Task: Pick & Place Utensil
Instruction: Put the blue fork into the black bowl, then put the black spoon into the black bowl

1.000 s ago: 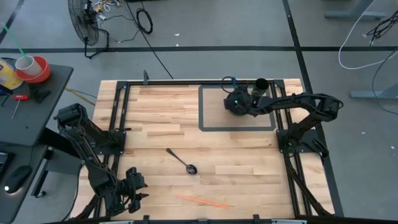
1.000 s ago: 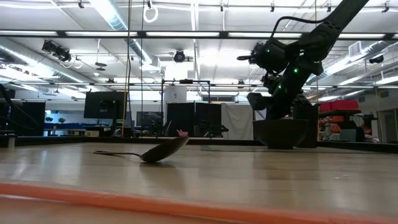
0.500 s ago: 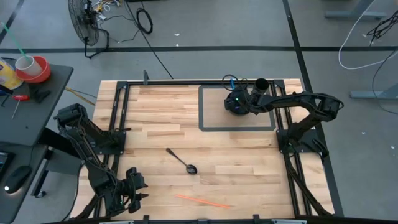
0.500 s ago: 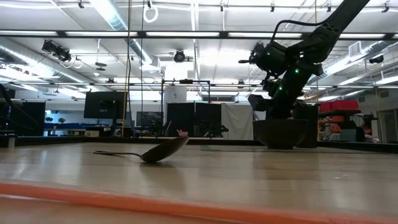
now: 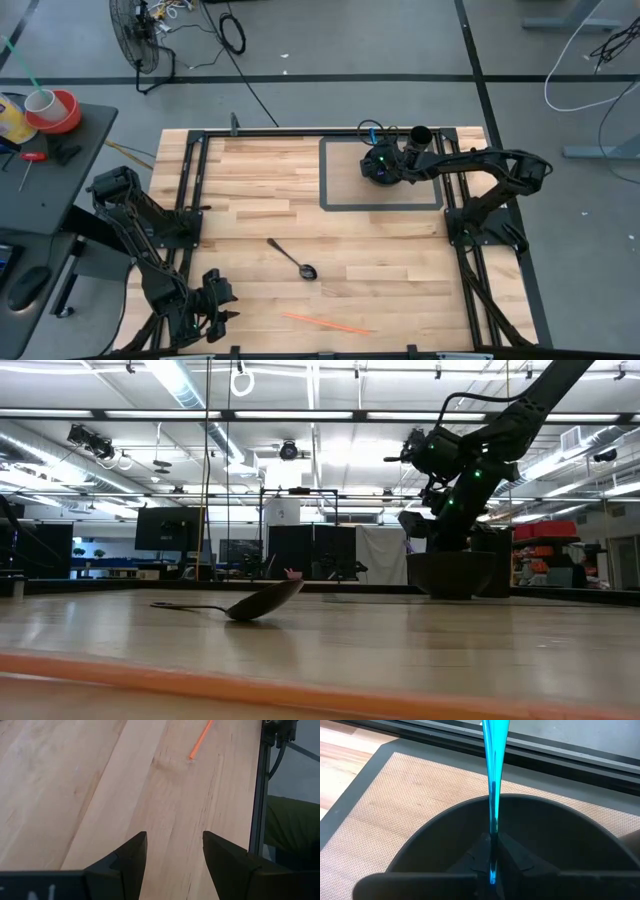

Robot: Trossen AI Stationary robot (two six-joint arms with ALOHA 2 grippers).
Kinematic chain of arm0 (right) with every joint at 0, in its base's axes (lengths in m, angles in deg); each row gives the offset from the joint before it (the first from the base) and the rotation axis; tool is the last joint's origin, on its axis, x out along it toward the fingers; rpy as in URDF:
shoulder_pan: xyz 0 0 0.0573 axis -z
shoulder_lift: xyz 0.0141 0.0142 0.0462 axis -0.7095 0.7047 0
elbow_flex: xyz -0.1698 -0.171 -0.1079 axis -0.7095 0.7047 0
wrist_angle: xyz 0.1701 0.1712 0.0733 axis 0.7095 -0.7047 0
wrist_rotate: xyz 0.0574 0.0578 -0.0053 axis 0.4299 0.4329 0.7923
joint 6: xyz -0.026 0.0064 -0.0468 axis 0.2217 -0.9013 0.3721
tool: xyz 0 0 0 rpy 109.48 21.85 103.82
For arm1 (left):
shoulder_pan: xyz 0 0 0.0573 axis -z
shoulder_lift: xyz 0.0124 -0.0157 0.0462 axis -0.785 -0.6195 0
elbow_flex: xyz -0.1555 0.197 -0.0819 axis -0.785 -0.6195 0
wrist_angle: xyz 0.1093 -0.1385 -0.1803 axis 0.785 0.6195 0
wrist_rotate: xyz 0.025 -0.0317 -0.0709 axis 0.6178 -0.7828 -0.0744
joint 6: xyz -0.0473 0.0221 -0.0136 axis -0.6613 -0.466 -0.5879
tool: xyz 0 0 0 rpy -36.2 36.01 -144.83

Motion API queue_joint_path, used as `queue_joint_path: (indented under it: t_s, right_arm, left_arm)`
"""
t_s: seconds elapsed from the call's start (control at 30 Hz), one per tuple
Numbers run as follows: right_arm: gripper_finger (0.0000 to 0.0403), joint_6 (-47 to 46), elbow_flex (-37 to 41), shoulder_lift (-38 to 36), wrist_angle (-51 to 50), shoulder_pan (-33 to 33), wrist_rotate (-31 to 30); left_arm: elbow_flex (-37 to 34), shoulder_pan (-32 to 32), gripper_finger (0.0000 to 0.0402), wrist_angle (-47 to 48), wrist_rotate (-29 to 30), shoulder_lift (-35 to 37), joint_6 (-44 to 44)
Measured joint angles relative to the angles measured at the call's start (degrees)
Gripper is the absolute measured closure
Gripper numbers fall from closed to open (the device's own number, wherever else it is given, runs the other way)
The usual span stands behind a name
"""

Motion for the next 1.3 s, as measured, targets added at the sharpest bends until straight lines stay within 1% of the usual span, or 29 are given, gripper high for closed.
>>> queue_joint_path:
  t_s: [0.4,0.5,0.67,0.83,0.97,1.1,1.3]
  right_arm:
    - [0.0373,-0.52,0.0,0.0,-0.01,0.0,0.02]
    - [0.0367,-0.55,0.0,0.0,-0.02,0.0,0.02]
    - [0.0338,-1.66,0.0,0.0,-0.02,0.0,0.04]
    - [0.0313,-0.8,0.0,0.0,-0.02,-0.66,-0.23]
    - [0.029,-0.29,0.0,-0.35,-0.55,-2.34,-2.85]
    - [0.0259,0.43,0.0,-1.92,-1.02,-4.17,-6.39]
    - [0.0217,2.75,0.0,-6.87,-1.73,-6.54,-6.95]
  left_arm:
    - [0.0,0.0,0.0204,0.0,0.0,0.0,0.0]
    - [0.0,0.0,0.0204,-0.02,0.0,0.0,0.0]
    - [0.0,0.0,0.0204,-0.01,0.0,0.0,0.0]
    - [0.0,0.0,0.0204,-0.02,0.0,0.0,0.0]
    - [0.0,0.0,0.0204,-0.02,0.01,0.0,0.0]
    - [0.0,0.0,0.0204,-0.02,0.01,0.0,0.0]
    - [0.0,0.0,0.0204,-0.02,0.0,0.01,0.0]
